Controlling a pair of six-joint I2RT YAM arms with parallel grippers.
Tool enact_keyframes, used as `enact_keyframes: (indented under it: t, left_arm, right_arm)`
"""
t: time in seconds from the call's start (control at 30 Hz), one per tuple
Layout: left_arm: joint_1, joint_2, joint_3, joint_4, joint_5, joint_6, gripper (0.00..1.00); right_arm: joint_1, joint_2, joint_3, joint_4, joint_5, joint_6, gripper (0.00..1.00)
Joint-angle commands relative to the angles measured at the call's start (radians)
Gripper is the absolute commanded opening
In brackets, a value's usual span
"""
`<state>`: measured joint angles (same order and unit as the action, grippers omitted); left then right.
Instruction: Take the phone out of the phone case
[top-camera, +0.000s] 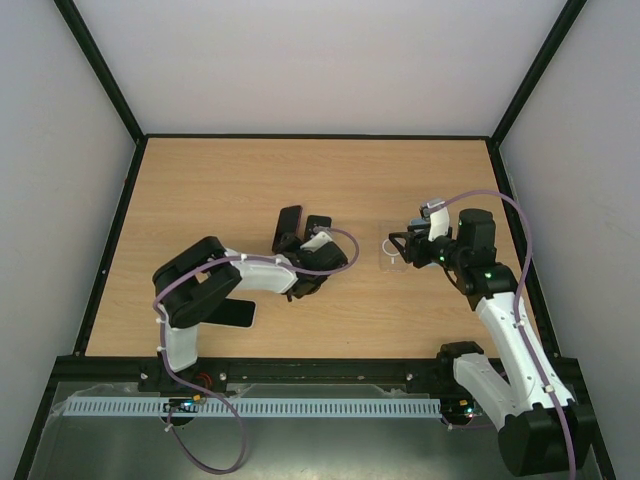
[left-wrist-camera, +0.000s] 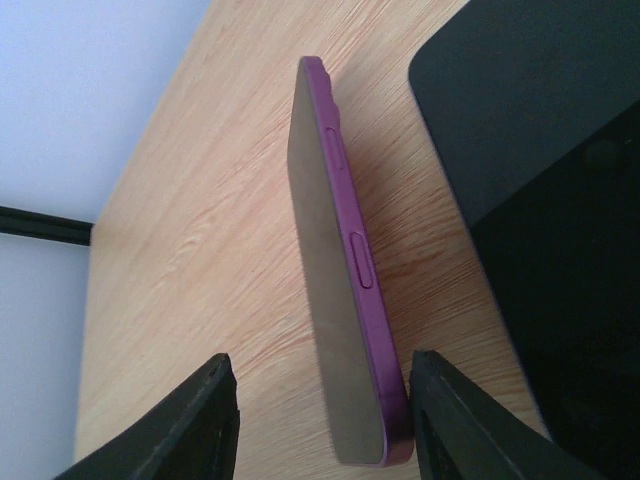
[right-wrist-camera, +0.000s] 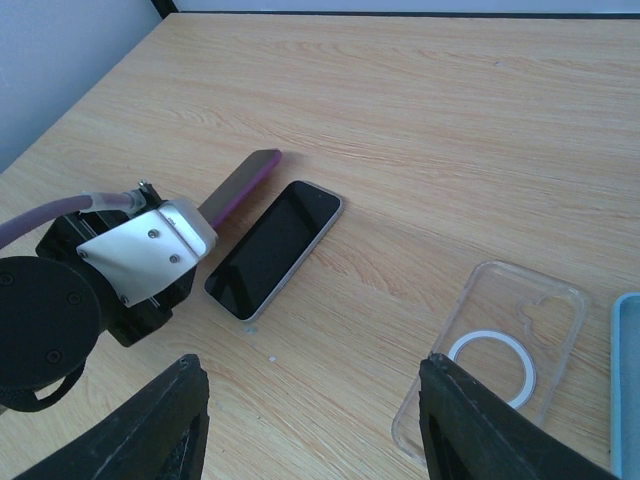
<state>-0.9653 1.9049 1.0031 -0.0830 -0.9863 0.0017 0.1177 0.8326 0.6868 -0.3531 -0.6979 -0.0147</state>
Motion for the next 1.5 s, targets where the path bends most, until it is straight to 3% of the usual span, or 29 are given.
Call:
enact_keyframes:
  t: [0.0,0.23,0.37,0.47,0.6,0.7,0.97,1.13,1.47]
  left_arm:
    - [0.005,-0.032,0.030,-0.063,0.059,-0.088,0.54]
    - [0.005,-0.222,-0.004,-0.140,0.179,-0.334,0.68]
    - [0.011,-0.364,-0.031,-0.280,0.185,-0.647,0.78]
    - [0.037,-0.482,-0.093,-0.368,0.272,-0.844,0.88]
    - [0.143,-0.652,-0.236,-0.408,0.475,-1.005,0.99]
    - [0.277,-0.736,-0.318,-0.479,0.589,-1.132,1.00]
    - [0.492,-0.924,-0.498,-0.538,0.699,-1.232,1.00]
    - [0.621,-0.943,-0.557,-0.527,0.782,-1.191,1.00]
    - [0.673,-0.880,-0.570,-0.487,0.823,-1.137,1.00]
  right_arm:
    - [0.001,-0.003,-0.001,0.031,-0.006,0.002,0.54]
    - [0.001,-0.044,-0.003,0.029,-0.003,-0.001,0.55]
    - [0.002,-0.060,-0.003,0.025,0.007,-0.010,0.55]
    - [0.001,-0.067,-0.001,0.023,0.014,-0.019,0.55]
    - [0.002,-0.066,0.000,0.011,0.018,-0.030,0.59]
    - [0.001,-0.057,0.006,0.001,0.027,-0.038,0.59]
    - [0.002,-0.034,0.011,-0.006,0.035,-0.057,0.60]
    - [0.002,-0.028,0.011,-0.005,0.034,-0.059,0.60]
    - [0.001,-0.026,0.011,-0.007,0.031,-0.062,0.61]
